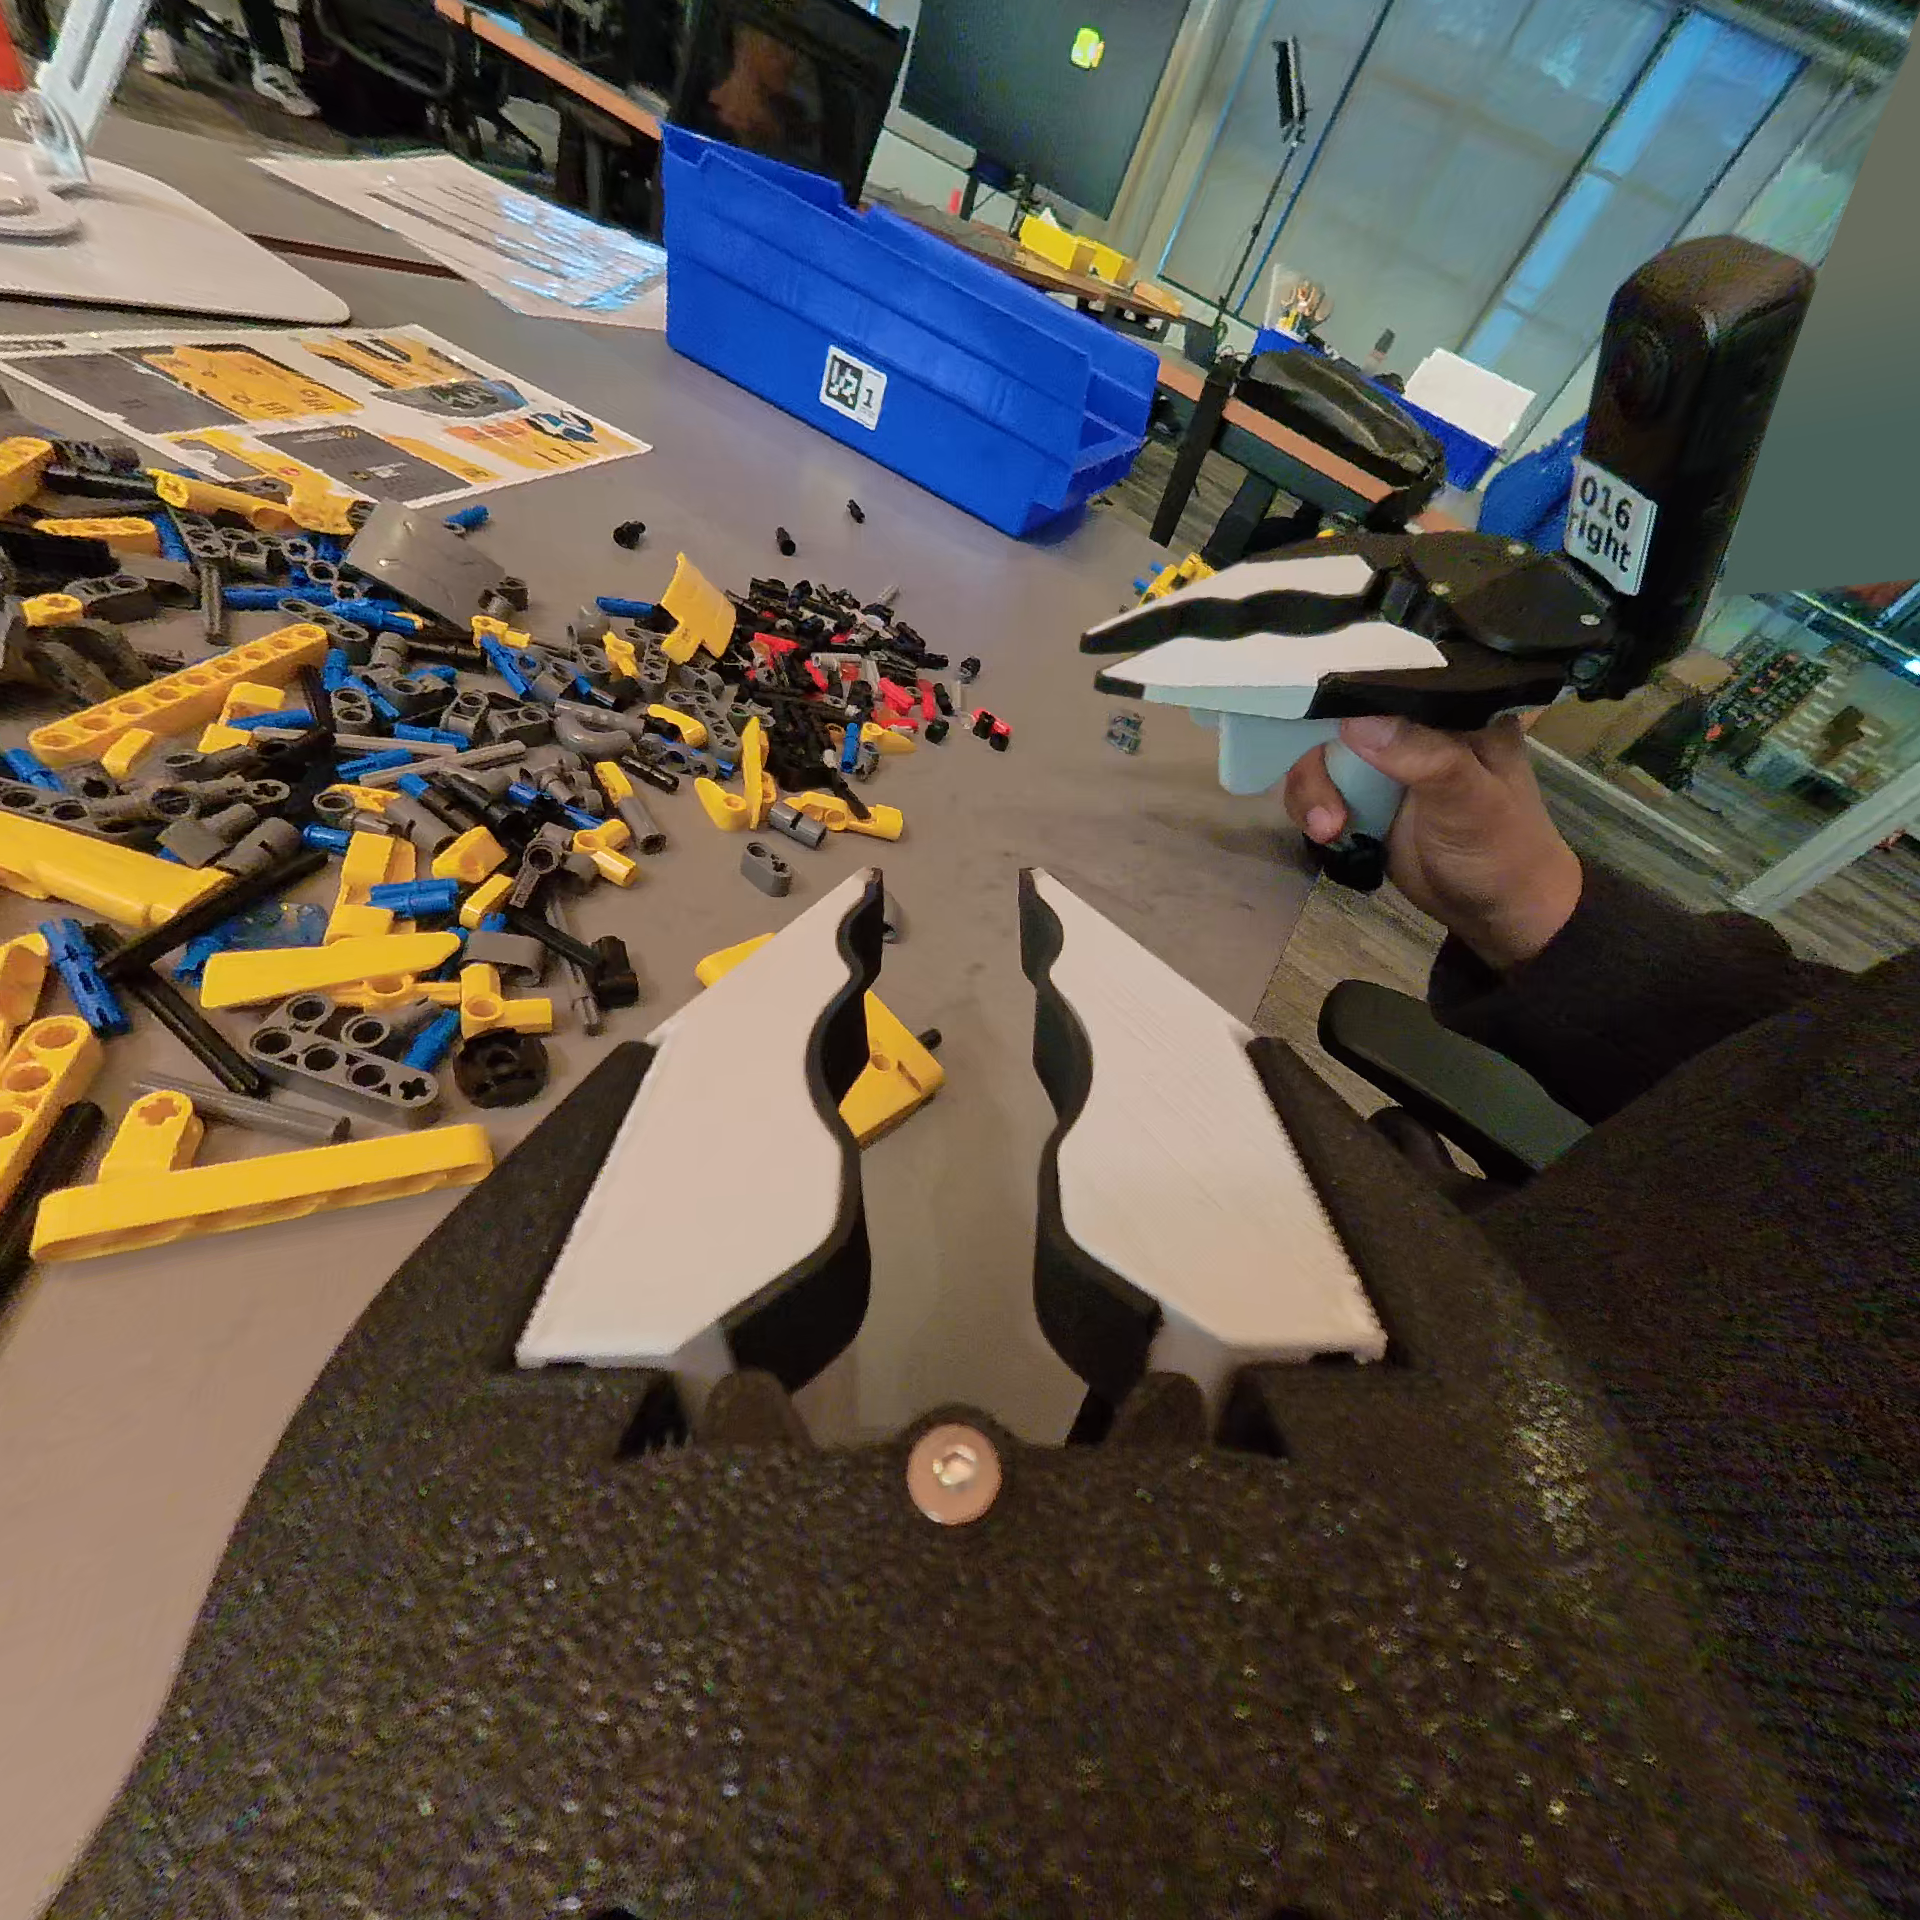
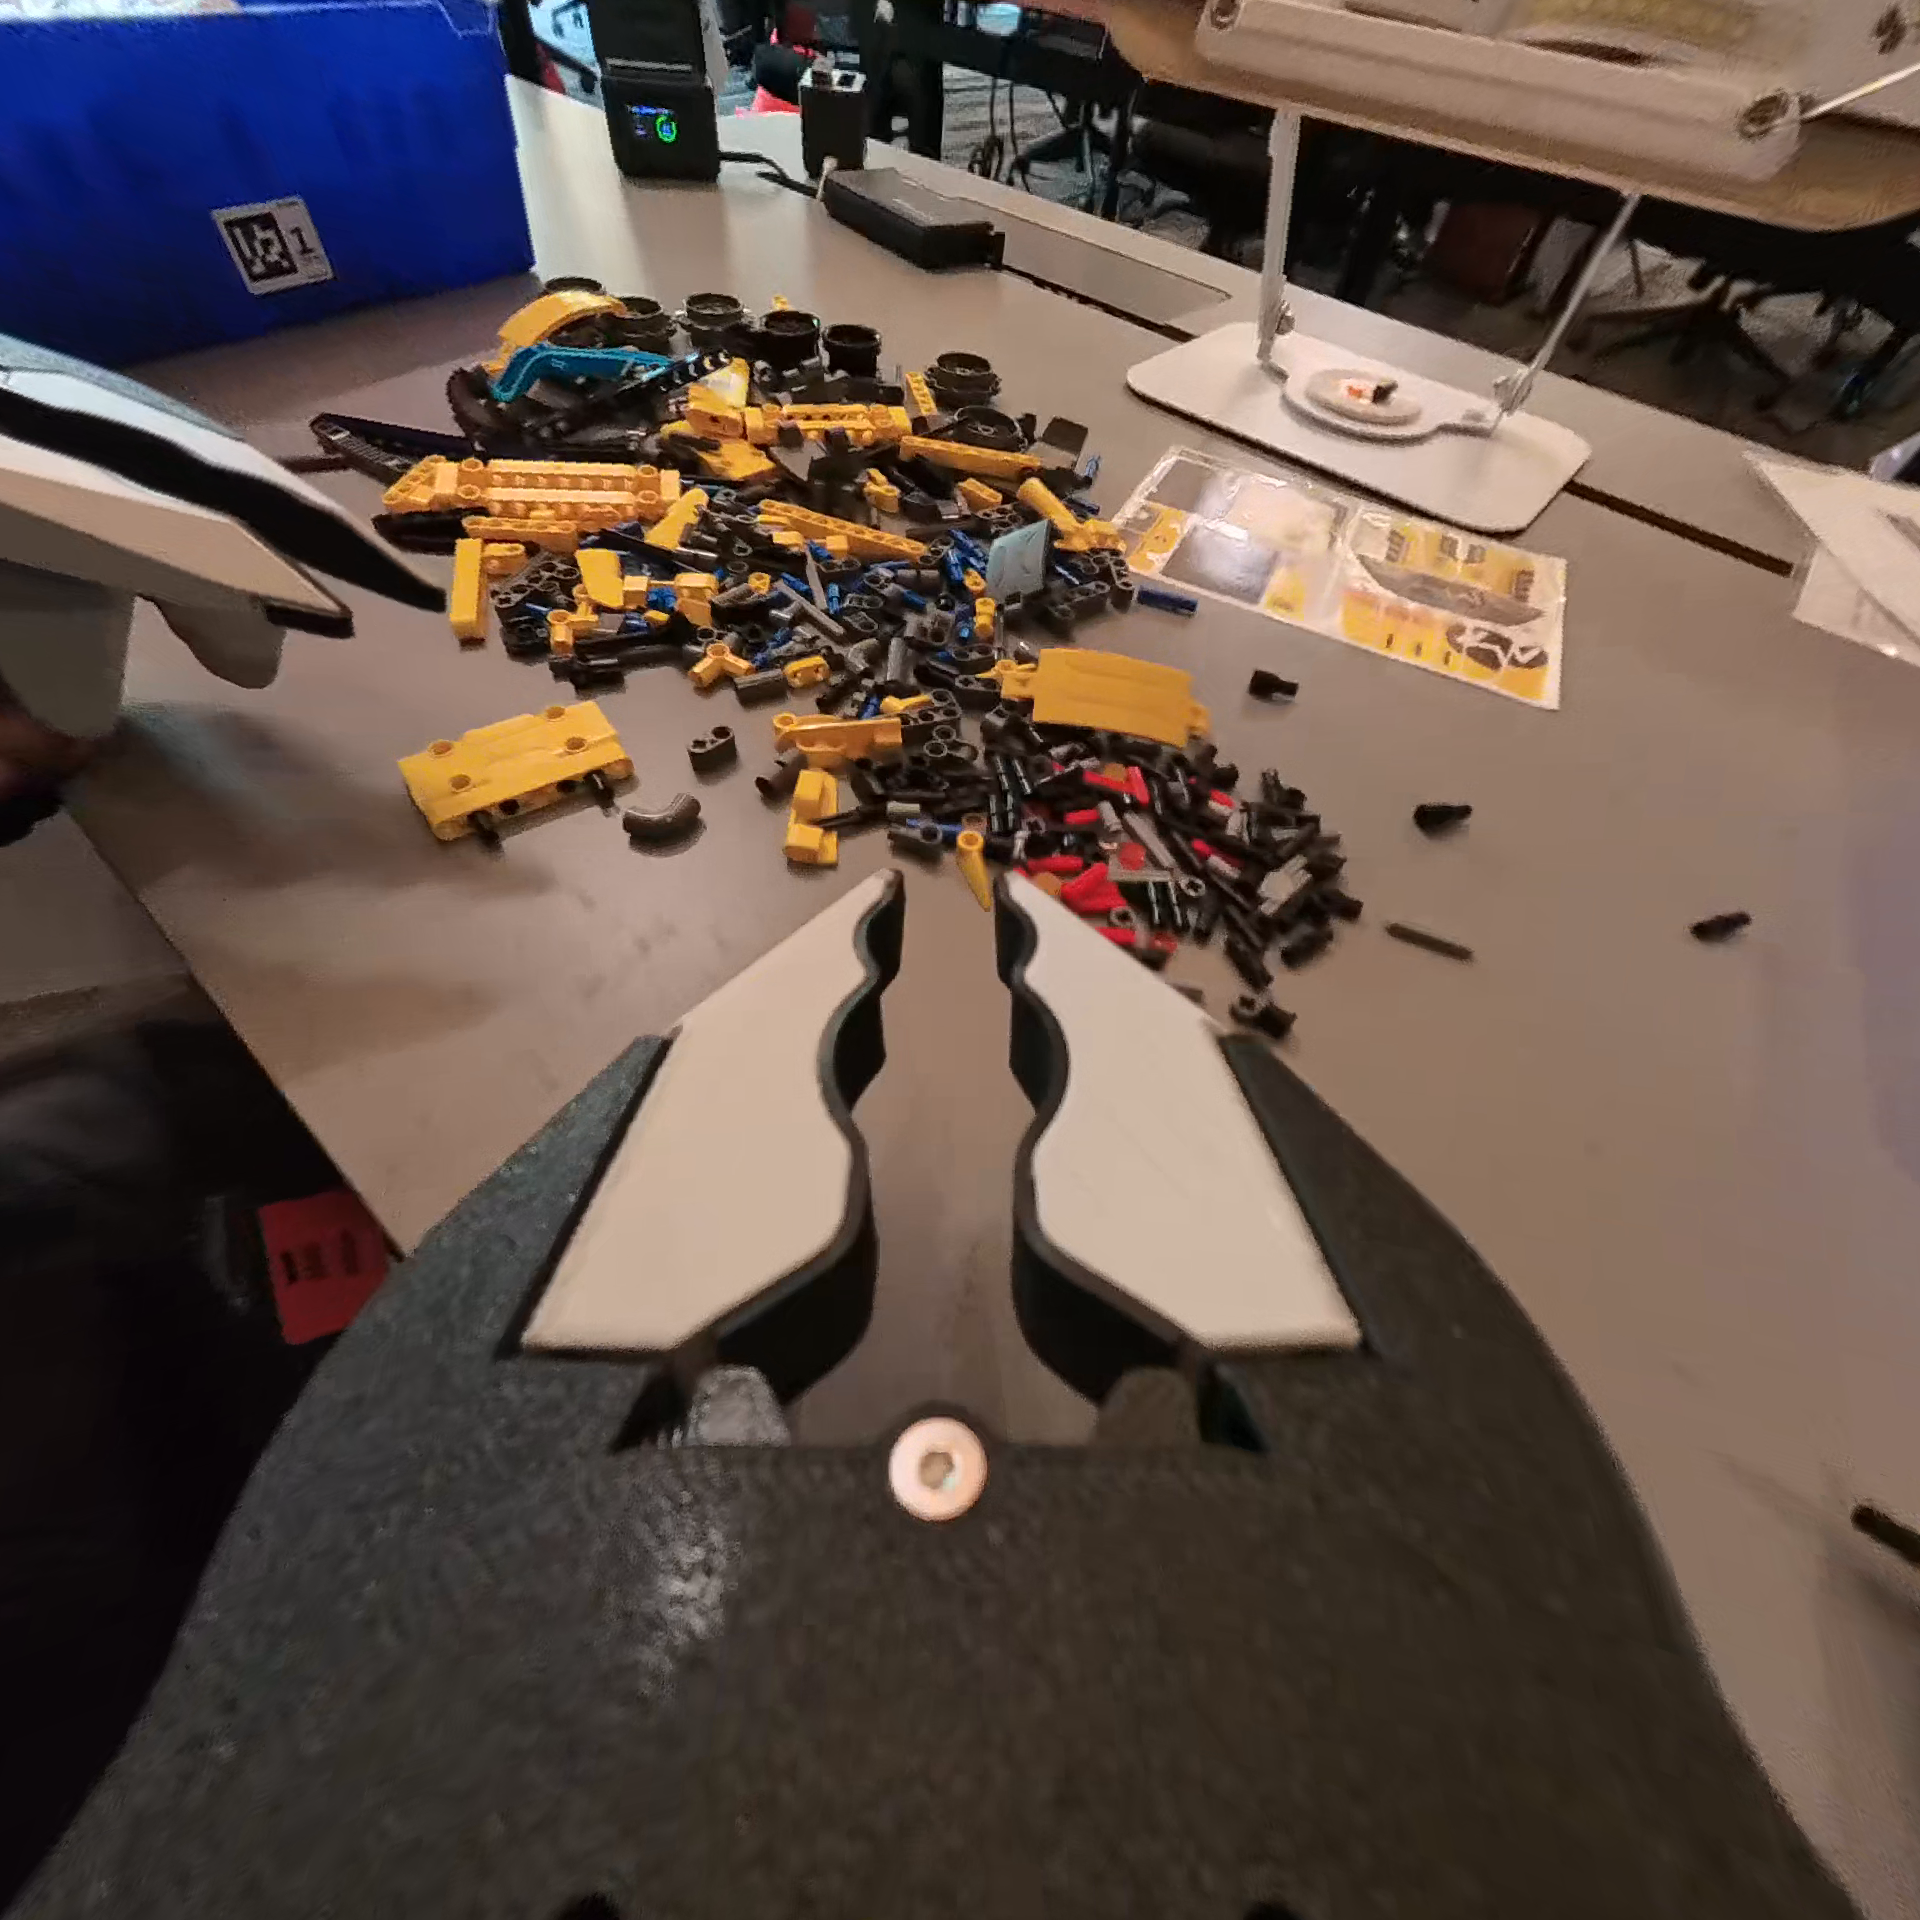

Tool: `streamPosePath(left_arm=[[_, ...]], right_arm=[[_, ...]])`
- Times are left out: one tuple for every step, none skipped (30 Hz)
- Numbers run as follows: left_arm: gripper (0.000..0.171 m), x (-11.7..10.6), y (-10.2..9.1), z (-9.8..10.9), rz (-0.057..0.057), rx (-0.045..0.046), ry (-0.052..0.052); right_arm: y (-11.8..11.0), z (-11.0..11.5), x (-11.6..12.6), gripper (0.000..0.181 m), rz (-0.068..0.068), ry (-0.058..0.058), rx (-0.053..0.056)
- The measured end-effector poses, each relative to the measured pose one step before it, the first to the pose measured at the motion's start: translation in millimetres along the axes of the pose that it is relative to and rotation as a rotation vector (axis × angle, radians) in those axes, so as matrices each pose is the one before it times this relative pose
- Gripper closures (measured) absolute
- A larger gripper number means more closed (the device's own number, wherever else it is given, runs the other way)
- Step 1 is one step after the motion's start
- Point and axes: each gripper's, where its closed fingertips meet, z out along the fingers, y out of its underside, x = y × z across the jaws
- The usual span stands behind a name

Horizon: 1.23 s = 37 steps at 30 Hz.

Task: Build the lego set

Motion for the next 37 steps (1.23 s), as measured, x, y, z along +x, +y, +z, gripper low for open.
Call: streamPosePath(left_arm=[[0.146, -0.43, 0.13, 0.18, -0.0025, -0.00144, -0.0021], [0.146, -0.48, 0.1, 0.17, -0.0027, -0.00151, -0.0019], [0.146, -0.43, 0.25, 0.16, -0.0034, -0.00193, -0.0016], [0.146, -0.58, 0.21, 0.16, -0.0031, -0.0019, -0.0018], [0.146, -0.33, 0.15, 0.09, -0.0026, -0.00146, -0.0014], [0.146, -0.38, -0.01, 0.17, -0.002, -0.00034, -0.0014], [0.146, -0.33, -0.14, -0.07, -0.0017, 0.00064, -0.0019], [0.146, -0.31, -0.05, 0.04, -0.0017, 0.00047, -0.0015], [0.146, -0.28, 0.02, 0.01, -0.0013, 0.00002, -0.0011], [0.146, -0.1, 0.0, 0.04, -0.001, -0.00066, 0.0001], [0.146, -0.12, 0.18, 0.18, -0.0016, -0.00162, -0.0001], [0.146, -0.18, 0.23, 0.13, -0.0017, -0.00223, 0.0001], [0.146, -0.13, 0.3, 0.25, -0.0017, -0.00226, 0.0007], [0.146, -0.01, 0.22, 0.22, -0.0022, -0.00235, 0.0011], [0.146, -0.06, 0.17, 0.16, -0.002, -0.00184, 0.0008], [0.146, -0.23, 0.05, 0.13, -0.0016, -0.00084, -0.0002], [0.146, -0.17, 0.06, -0.02, -0.0015, -0.00035, -0.0003], [0.146, -0.16, -0.1, 0.0, -0.0011, 0.00018, -0.0004], [0.146, -0.1, -0.1, -0.06, -0.0006, 0.00058, -0.0003], [0.146, -0.11, -0.09, -0.07, -0.0003, 0.00053, -0.0002], [0.146, -0.01, -0.01, 0.01, -0.0002, 0.0001, -0.0002], [0.146, -0.04, 0.08, 0.0, -0.0005, -0.00021, 0.0004], [0.146, 0.02, -0.01, 0.06, -0.0006, -0.00035, 0.0005], [0.146, 0.01, 0.07, 0.08, -0.0006, -0.00138, 0.0011], [0.146, 0.04, 0.32, 0.19, -0.0011, -0.00282, 0.0013], [0.146, 0.02, 0.46, 0.27, -0.0013, -0.00337, 0.0014], [0.146, 0.01, 0.32, 0.28, -0.0012, -0.00304, 0.001], [0.146, 0.05, 0.18, 0.14, -0.0007, -0.00207, 0.0006], [0.146, 0.05, 0.04, 0.01, 0.0006, -0.00005, 0.0], [0.146, 0.16, -0.32, -0.2, 0.0031, 0.00276, -0.0005], [0.146, 0.44, -0.51, -0.44, 0.006, 0.00487, -0.0009], [0.146, 0.45, -0.45, -0.36, 0.007, 0.00447, -0.001], [0.146, 0.32, -0.1, -0.12, 0.0051, 0.00201, -0.001], [0.146, 0.09, 0.01, 0.01, 0.0025, 0.00002, -0.0004], [0.146, 0.09, 0.02, 0.04, 0.0005, -0.00068, 0.0], [0.146, 0.01, 0.17, 0.07, -0.0004, -0.00075, 0.0002], [0.146, 0.03, 0.01, 0.08, 0.0, -0.00022, 0.0002]], right_arm=[[-1.09, 3.38, -0.76, 0.164, -0.0077, -0.0022, -0.0047], [-0.31, 3.63, -2.53, 0.164, 0.0071, -0.0151, -0.0062], [0.18, 3.95, -4.76, 0.164, 0.0209, -0.0296, -0.0072], [-0.29, 3.91, -6.07, 0.164, 0.0211, -0.0386, -0.0068], [-0.12, 3.42, -4.81, 0.164, 0.0091, -0.0309, -0.0076], [0.65, 3.08, -1.45, 0.164, -0.0022, -0.0108, -0.0112], [0.13, 2.34, 0.7, 0.164, -0.0064, 0.0025, -0.0068], [-0.96, 1.76, 0.4, 0.164, -0.0114, 0.002, 0.0015], [-1.55, 1.5, -0.08, 0.164, -0.0144, 0.0, 0.0049], [-1.18, 1.87, -0.13, 0.164, -0.0147, 0.0001, 0.0028], [-0.7, 2.07, -0.08, 0.164, -0.0132, 0.0002, -0.0014], [-0.27, 2.41, -0.24, 0.165, -0.0134, -0.0004, -0.004], [-0.27, 2.36, -0.28, 0.165, -0.0153, 0.0006, -0.0043], [-0.56, 2.01, -0.08, 0.165, -0.0185, 0.0035, -0.0019], [-0.64, 1.62, 0.32, 0.165, -0.0196, 0.0083, -0.0003], [-0.4, 1.26, 0.46, 0.165, -0.0194, 0.0109, -0.0008], [0.36, 1.16, 0.2, 0.166, -0.0162, 0.0108, -0.0049], [0.96, 1.0, -1.26, 0.169, -0.0151, 0.0019, -0.0083], [1.0, 0.88, -1.81, 0.175, -0.0153, -0.0027, -0.0085], [0.82, 0.68, -1.7, 0.178, -0.0165, -0.0004, -0.0069], [0.58, 0.7, -1.44, 0.18, -0.0168, 0.0002, -0.0049], [0.57, 0.64, -0.16, 0.181, -0.0135, 0.0073, -0.005], [0.81, 0.63, 0.26, 0.181, -0.0087, 0.0077, -0.0058], [0.81, 0.73, -0.35, 0.18, -0.0042, -0.0001, -0.0065], [0.56, 0.39, -0.03, 0.18, -0.0007, 0.0007, -0.0045], [0.12, 0.08, 0.41, 0.18, 0.0015, 0.0013, -0.0007], [-0.27, -0.32, 0.06, 0.18, 0.0037, -0.0022, 0.0026], [-0.4, -0.28, -0.05, 0.18, 0.0071, -0.0057, 0.0041], [-0.58, -0.41, -0.39, 0.18, 0.0113, -0.0127, 0.0053], [-0.75, -0.61, -0.72, 0.18, 0.0174, -0.0206, 0.0067], [-0.98, -0.92, 0.0, 0.18, 0.0239, -0.0201, 0.0094], [-1.48, -1.4, 1.12, 0.18, 0.0289, -0.0147, 0.014], [-2.08, -1.86, 1.79, 0.18, 0.031, -0.0118, 0.0181], [-2.39, -2.19, 1.76, 0.18, 0.0308, -0.0122, 0.0209], [-2.58, -2.3, 1.42, 0.18, 0.029, -0.0132, 0.0223], [-2.55, -2.28, 1.36, 0.18, 0.0269, -0.0123, 0.0214], [-2.13, -1.86, 1.24, 0.18, 0.0245, -0.0102, 0.0181]])
